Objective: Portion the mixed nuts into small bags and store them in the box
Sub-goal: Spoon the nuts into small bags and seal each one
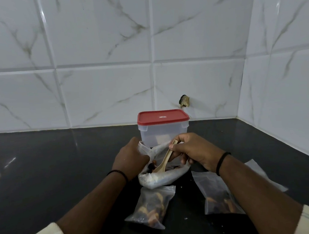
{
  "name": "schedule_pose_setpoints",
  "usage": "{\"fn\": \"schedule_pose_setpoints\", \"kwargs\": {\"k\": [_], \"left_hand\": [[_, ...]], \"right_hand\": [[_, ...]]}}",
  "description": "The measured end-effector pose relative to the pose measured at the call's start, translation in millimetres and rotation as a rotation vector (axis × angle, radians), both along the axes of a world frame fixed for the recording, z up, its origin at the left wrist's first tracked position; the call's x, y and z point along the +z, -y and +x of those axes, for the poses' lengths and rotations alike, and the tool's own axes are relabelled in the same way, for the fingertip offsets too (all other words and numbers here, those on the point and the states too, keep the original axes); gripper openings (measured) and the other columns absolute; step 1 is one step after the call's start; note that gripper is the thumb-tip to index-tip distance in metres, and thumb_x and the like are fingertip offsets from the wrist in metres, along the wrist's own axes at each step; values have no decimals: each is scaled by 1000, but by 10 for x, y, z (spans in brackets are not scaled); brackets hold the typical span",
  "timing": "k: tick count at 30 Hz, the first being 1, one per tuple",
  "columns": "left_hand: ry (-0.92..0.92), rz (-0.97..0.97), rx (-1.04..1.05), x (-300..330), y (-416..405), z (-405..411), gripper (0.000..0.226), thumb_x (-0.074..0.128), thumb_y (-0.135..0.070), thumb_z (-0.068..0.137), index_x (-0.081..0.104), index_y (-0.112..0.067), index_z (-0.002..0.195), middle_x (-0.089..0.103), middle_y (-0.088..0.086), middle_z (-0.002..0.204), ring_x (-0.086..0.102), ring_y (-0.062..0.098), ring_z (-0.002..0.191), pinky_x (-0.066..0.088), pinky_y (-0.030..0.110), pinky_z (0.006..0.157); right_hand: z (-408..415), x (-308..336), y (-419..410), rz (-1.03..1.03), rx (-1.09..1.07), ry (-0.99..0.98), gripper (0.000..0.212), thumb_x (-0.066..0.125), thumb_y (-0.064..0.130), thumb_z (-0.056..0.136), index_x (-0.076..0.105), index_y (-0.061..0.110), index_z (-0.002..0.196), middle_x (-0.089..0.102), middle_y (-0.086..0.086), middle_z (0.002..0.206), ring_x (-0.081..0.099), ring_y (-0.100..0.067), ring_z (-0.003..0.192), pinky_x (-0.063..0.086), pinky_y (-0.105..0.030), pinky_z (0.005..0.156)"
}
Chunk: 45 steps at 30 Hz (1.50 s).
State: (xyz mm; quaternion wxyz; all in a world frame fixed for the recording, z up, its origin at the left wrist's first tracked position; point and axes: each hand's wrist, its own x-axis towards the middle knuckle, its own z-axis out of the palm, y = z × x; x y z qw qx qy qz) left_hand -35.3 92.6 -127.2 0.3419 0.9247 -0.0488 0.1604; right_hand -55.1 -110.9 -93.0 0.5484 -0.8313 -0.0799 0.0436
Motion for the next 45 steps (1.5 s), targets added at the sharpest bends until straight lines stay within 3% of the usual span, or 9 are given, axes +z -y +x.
{"fn": "schedule_pose_setpoints", "kwargs": {"k": [6,10,14,20,29,34,41,45], "left_hand": [[20,-12,-6,-2,-10,-14,25,69,-21,77,46,-24,88,65,-3,95,60,14,79,41,26,61],[46,-46,-37,-1,-6,-20,33,72,-30,79,50,-24,104,64,-8,104,61,13,85,44,24,67],[78,-81,-55,7,8,-44,36,72,-33,80,51,-24,108,64,-7,96,60,9,82,42,21,63],[106,-98,-71,11,12,-52,35,74,-32,80,50,-25,104,63,-9,93,59,7,79,40,18,61],[96,-80,-142,13,13,-73,42,75,-30,79,48,-29,112,58,-17,89,56,-3,77,40,14,61],[75,-78,-173,11,13,-64,44,75,-31,79,49,-30,114,61,-12,95,59,1,82,47,20,67],[96,-76,-163,20,21,-83,42,76,-33,80,49,-30,111,58,-17,88,56,-3,78,39,14,61],[95,-80,-154,16,18,-84,41,76,-32,79,50,-29,110,58,-17,87,56,-3,77,38,13,60]], "right_hand": [[32,1,52,125,-136,-74,9,56,15,98,60,7,96,77,-10,80,42,-10,43,27,-17,37],[47,-3,85,167,-202,-94,10,53,12,98,60,4,97,77,-12,79,40,-10,42,26,-18,38],[53,15,101,233,-272,-102,10,51,9,96,59,5,93,76,-14,78,37,-10,42,24,-19,38],[93,18,123,327,-354,-58,19,50,7,95,60,-4,106,75,-16,76,34,-10,42,21,-20,41],[69,38,90,456,-446,145,11,57,11,95,63,6,87,75,-11,77,46,-12,46,35,-23,39],[16,68,41,484,-331,197,12,58,15,98,61,4,98,76,-13,85,55,-14,50,40,-22,43],[-51,95,-31,414,54,304,10,69,7,90,71,10,100,76,-11,97,69,-22,68,48,-25,52],[-60,121,-15,446,77,348,12,69,6,89,73,11,99,75,-15,99,69,-21,71,51,-25,53]]}}
